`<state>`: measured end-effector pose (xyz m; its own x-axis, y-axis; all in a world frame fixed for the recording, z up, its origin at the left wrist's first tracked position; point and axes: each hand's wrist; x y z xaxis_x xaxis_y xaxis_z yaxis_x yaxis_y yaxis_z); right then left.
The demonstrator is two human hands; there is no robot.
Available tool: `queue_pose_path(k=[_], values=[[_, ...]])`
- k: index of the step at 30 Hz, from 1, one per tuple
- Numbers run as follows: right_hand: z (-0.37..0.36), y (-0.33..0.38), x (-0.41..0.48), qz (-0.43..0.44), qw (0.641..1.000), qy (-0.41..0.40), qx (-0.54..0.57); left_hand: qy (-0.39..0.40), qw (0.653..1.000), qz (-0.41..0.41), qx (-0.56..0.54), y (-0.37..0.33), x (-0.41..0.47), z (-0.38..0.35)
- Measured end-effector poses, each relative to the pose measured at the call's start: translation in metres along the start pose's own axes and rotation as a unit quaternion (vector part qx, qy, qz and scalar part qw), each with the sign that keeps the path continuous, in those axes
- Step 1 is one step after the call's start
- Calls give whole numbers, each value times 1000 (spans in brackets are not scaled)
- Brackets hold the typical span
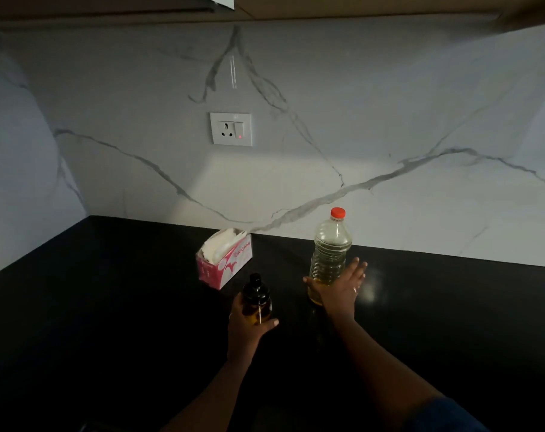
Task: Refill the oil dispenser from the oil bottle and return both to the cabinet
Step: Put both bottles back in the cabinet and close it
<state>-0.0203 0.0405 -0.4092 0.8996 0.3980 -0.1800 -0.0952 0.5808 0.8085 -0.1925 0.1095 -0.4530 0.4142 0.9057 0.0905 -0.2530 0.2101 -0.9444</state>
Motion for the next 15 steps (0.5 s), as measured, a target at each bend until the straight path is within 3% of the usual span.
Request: queue_pose_path(k=[8, 15], values=[[-1, 14, 41, -9, 999, -10, 40, -22, 998, 49, -23, 3, 29, -11], [-2, 12, 58, -21, 995, 4, 96, -18, 994, 83, 65, -2, 36, -16]])
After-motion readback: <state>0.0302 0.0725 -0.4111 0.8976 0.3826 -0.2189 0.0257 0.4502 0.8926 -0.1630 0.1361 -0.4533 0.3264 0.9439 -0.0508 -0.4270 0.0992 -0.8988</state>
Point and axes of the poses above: each hand's wrist, its own x-axis towards the middle knuckle, its own z-axis out of the back of the hand, y = z × x, and after that the axes turned 15 degrees about -z, right-handed
